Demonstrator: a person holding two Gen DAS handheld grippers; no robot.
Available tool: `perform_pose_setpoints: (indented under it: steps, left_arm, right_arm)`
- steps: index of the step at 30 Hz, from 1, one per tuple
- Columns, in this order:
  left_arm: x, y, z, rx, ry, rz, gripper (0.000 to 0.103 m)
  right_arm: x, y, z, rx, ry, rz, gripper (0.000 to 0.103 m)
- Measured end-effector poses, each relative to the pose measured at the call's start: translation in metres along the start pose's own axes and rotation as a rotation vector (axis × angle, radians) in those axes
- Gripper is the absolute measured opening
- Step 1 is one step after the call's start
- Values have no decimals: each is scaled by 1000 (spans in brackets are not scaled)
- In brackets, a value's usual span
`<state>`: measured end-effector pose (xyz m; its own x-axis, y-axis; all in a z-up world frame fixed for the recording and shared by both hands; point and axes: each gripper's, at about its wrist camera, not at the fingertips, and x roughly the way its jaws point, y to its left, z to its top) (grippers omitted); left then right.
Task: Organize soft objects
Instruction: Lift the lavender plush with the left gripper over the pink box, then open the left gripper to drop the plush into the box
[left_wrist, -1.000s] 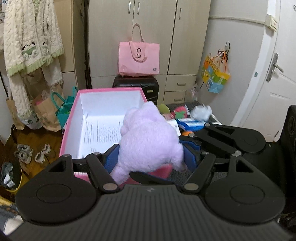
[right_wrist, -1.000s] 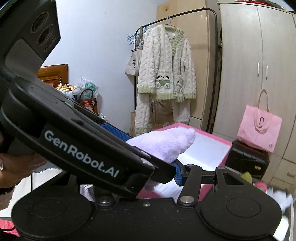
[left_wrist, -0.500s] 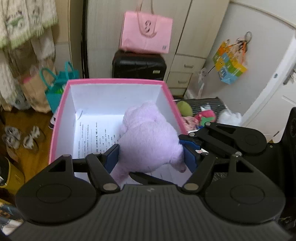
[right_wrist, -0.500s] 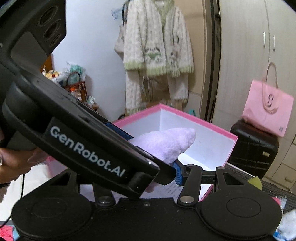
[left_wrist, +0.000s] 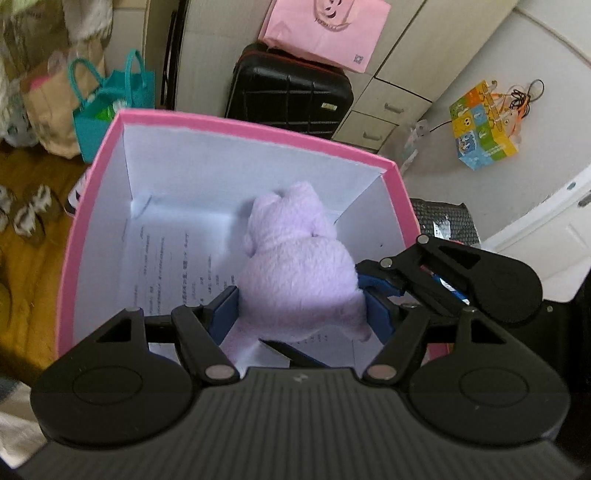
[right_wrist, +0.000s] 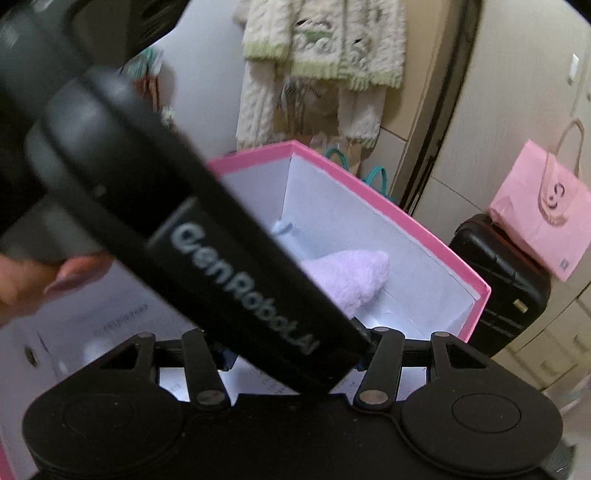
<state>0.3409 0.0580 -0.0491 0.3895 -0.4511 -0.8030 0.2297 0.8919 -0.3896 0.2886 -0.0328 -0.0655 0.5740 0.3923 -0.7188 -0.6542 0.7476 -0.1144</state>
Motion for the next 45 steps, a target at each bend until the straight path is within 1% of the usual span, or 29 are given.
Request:
perform_pose_setpoints:
  steps: [3,5,6,8,10,14,17,19,21,25,30,37,41,45]
  left_arm:
    - [2,1,0,-21,-12,-1,72]
    - [-5,-6,-4,18,-45,4,73]
    - [-10,-9,-5,34,-61,-1,75]
    - [-23,-13,-9,59,-97,-3,75]
    - [-37,-19,-12,94,-130,16,75]
    - [-63,-33,-26,191,-174,74,75]
    - [-81,-42,-36,230,-188,85,75]
    - [-94,-48,-44,255,-205,95,75]
    - [-104,-54,-51,279,-224,103,75]
    - [-125,-72,-69,333,-255,107,75]
    - [-141,-96,-89,400,-253,81,75]
    - [-151,-124,-112,458,-239,48,76]
    - [-149,-140,-127,504,-238,42,76]
    - [-136,-157,-142,538,-234,41,76]
  right_arm:
    - [1,5,1,-32,29,-44,64]
    - [-3,9,-1,-55,31,-71,64]
    - [-6,10,-2,-57,26,-78,64]
    - [-15,11,-3,-45,15,-79,64]
    - [-28,11,-4,-29,-2,-87,68]
    - [-54,15,-7,-20,-31,-106,68]
    - [-75,19,-12,-15,-53,-117,68]
    - [-94,18,-20,-10,-70,-132,68]
    - [-114,28,-29,-9,-86,-142,69]
    - [-142,28,-41,7,-114,-147,70]
    - [-172,26,-63,25,-140,-153,70]
    - [-200,24,-83,46,-152,-198,71]
    - [-217,17,-100,64,-169,-213,72]
    - [-227,2,-122,134,-189,-207,72]
